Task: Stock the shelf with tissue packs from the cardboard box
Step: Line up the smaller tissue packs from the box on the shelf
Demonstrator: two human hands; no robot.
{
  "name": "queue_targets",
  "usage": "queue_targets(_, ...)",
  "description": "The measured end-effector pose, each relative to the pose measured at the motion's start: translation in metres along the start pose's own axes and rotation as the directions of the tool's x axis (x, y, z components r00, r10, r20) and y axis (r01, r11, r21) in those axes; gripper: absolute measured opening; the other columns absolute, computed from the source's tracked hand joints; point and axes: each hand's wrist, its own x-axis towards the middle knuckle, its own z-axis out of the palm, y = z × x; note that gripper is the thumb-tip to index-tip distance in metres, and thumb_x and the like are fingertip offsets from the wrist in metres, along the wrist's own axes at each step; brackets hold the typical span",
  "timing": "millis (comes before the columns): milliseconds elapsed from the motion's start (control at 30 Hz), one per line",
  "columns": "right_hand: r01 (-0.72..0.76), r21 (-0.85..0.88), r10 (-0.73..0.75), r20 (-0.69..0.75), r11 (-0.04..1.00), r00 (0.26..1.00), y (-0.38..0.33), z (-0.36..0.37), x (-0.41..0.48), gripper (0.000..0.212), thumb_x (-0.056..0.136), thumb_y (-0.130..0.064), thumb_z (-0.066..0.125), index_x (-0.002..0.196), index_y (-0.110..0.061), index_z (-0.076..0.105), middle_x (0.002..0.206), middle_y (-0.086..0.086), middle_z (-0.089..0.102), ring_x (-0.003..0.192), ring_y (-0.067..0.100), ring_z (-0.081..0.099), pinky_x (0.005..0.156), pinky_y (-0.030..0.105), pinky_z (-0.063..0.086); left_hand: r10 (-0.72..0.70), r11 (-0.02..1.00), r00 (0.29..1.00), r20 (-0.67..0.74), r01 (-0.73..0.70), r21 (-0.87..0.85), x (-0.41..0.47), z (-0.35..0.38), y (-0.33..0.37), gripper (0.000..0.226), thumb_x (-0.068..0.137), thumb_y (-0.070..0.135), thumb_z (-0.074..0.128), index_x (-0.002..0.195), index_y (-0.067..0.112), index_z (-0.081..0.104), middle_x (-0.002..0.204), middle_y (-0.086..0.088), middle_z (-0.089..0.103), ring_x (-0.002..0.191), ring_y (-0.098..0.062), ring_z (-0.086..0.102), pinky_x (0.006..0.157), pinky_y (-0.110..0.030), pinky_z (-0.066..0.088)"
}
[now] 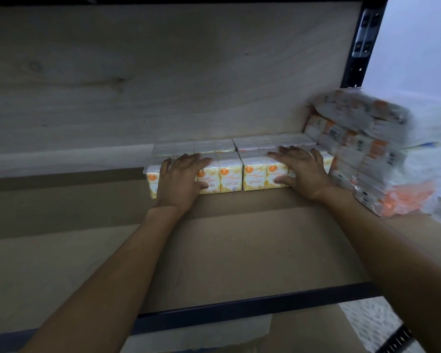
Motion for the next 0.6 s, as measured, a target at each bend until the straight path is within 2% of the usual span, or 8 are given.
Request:
queue_targets(367, 0.010, -0.052, -0.009, 0.030, 0.999, 1.000, -0.002, -0.003, -0.002, 0.066, 0.087, -0.047, 0.057, 0.143, -0.043, 0.024, 0.156, -0.003, 0.023, 0.145, 0.018, 0.013, 0.116, 0.051, 0.002, 0.024, 1.000, 1.000, -0.020, -0.024, -0.011, 0.000, 0.001, -0.003, 0.062, 0.082, 0.035, 0.070, 0.139, 0.035, 0.044, 0.148, 0.001, 0.043, 0.139, -0.020, 0.033, 0.116, -0.044, 0.014)
queue_targets(500, -0.028, -0.110, 0.035, 0.062, 0.994, 0.997, -0.008, -0.007, -0.004, 0.066, 0.088, -0.049, 0.053, 0.145, -0.043, 0.019, 0.158, -0.005, 0.016, 0.147, 0.018, 0.005, 0.113, 0.057, -0.006, 0.037, 0.999, 0.999, 0.015, -0.037, 0.004, -0.003, -0.001, -0.004, 0.062, 0.085, 0.038, 0.065, 0.141, 0.035, 0.039, 0.151, 0.001, 0.039, 0.141, -0.022, 0.029, 0.118, -0.045, 0.008)
queue_targets(600, -0.056, -0.145, 0.067, 0.071, 0.988, 0.995, -0.014, -0.008, -0.006, 0.066, 0.090, -0.049, 0.051, 0.145, -0.043, 0.016, 0.159, -0.004, 0.012, 0.147, 0.019, 0.001, 0.113, 0.058, -0.005, 0.025, 1.000, 0.998, 0.055, -0.026, 0.017, -0.003, -0.005, -0.001, 0.064, 0.086, 0.040, 0.063, 0.144, 0.035, 0.035, 0.154, 0.001, 0.034, 0.144, -0.021, 0.023, 0.119, -0.048, 0.001)
